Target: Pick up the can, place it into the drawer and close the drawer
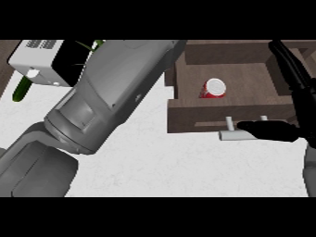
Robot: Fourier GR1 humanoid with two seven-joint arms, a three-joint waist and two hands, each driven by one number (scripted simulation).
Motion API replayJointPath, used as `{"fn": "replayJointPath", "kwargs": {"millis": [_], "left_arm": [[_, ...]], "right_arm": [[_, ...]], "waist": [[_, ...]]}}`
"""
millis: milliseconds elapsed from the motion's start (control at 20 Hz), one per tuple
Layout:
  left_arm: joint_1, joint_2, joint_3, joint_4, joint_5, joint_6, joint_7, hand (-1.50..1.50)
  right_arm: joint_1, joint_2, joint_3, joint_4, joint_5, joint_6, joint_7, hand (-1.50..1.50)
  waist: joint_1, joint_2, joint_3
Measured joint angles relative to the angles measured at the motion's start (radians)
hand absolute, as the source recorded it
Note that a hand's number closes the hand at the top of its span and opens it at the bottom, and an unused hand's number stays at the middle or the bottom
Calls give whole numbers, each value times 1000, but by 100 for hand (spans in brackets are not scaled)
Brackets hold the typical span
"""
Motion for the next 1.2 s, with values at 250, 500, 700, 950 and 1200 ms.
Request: {"fn": "replayJointPath", "kwargs": {"millis": [250, 500, 700, 950, 1200], "left_arm": [[-1, 2, 5, 14, -7, -15, -7, -150], [11, 15, 24, 1, -9, -31, 1, -150], [39, 52, 24, -24, -21, -54, 17, -150], [64, 93, 20, -69, -37, -65, 57, -150], [110, 139, 15, -129, -48, -87, 96, -150]], "right_arm": [[-80, 14, 64, 201, 148, -71, -43, -150], [-164, 52, 101, 410, 260, -167, -85, -150], [-249, 73, 81, 600, 310, -255, -127, -150], [-344, 108, 49, 824, 372, -401, -162, -150], [-463, 132, 6, 1006, 422, -533, -156, -150]], "waist": [[15, -2, 0], [33, -9, -1], [51, -13, -1], [66, -17, -3], [81, -18, -2]]}}
